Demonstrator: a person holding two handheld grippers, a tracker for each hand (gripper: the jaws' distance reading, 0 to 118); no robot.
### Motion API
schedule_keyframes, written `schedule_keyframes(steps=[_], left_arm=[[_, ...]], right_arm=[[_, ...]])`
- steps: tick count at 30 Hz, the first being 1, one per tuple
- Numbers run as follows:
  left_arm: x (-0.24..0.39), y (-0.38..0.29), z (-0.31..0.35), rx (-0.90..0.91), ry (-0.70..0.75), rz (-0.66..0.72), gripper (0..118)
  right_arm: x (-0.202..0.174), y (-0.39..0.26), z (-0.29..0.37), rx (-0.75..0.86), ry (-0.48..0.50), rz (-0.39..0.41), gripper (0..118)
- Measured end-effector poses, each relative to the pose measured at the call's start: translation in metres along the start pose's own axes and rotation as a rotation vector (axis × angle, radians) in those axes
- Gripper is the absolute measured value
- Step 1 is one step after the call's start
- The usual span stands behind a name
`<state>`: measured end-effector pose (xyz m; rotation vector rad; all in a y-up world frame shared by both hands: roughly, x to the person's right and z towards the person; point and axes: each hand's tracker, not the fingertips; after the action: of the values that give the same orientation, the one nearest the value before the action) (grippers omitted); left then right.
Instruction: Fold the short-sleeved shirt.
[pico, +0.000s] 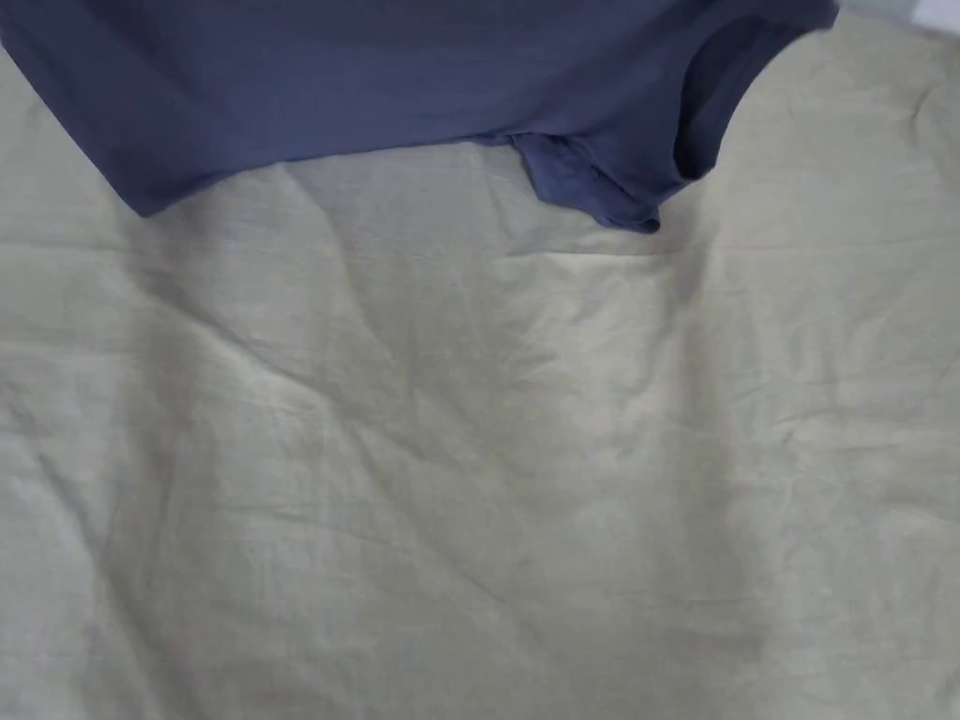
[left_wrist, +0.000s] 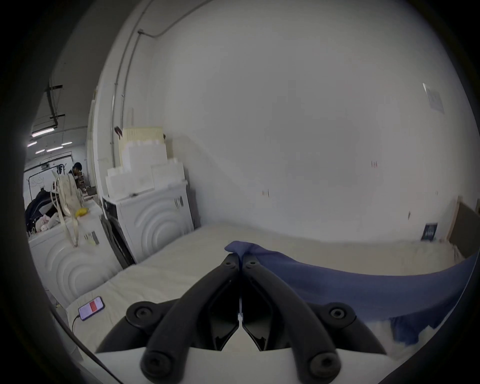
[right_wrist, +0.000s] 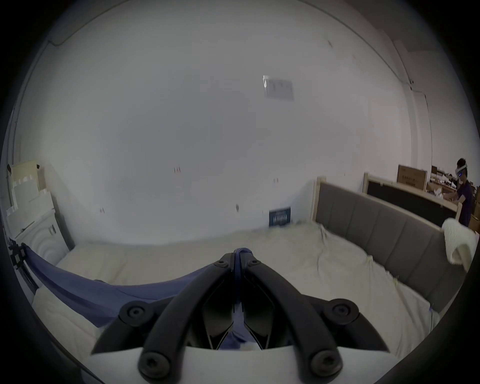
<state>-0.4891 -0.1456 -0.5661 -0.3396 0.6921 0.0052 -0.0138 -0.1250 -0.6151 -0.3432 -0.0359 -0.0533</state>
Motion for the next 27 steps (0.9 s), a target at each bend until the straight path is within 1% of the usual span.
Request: schedule_keyframes(steps=[2,5,7,10,11,13,15,17,19,20,23,27], left_arm=[[-0.001,-0.030,-0.003,-0.047,-0.005,-0.019,0],[-0.004,-0.076,0.000,-0.116,-0.022,-0.047,0],[-0.007,-0.107,0.011,-0.164,-0.036,-0.048,0],[-0.016,-0.150,0.018,-0.243,-0.052,-0.029,0],[-0.020,-0.164,0.023,-0.258,-0.052,-0.026,0],[-0.027,-0.188,0.032,-0.290,-0.061,-0.040,0],[-0.038,-0.210,0.050,-0.300,-0.066,-0.041,0],[-0.048,-0.228,0.062,-0.319,-0.072,-0.042,0],[-0.059,-0.244,0.079,-0.339,-0.084,-0.032,0],[-0.066,-0.252,0.087,-0.344,-0.096,-0.011,0],[-0.083,-0.274,0.112,-0.353,-0.098,-0.018,0],[-0.107,-0.296,0.141,-0.350,-0.112,-0.036,0]], right_arm=[[0.006,-0.031,-0.002,-0.055,-0.010,-0.008,2],[0.017,-0.078,-0.001,-0.135,-0.009,-0.050,2],[0.024,-0.109,0.004,-0.172,-0.003,-0.055,2],[0.033,-0.156,0.019,-0.279,0.022,-0.051,2],[0.036,-0.172,0.024,-0.319,0.024,-0.038,2],[0.042,-0.196,0.035,-0.334,0.018,-0.034,2],[0.051,-0.219,0.051,-0.369,0.040,-0.054,2],[0.055,-0.239,0.069,-0.378,0.039,-0.040,2],[0.060,-0.256,0.081,-0.424,0.045,0.006,2],[0.063,-0.263,0.090,-0.428,0.047,0.006,2],[0.071,-0.276,0.118,-0.431,0.077,0.002,2],[0.081,-0.288,0.158,-0.406,0.099,0.071,2]])
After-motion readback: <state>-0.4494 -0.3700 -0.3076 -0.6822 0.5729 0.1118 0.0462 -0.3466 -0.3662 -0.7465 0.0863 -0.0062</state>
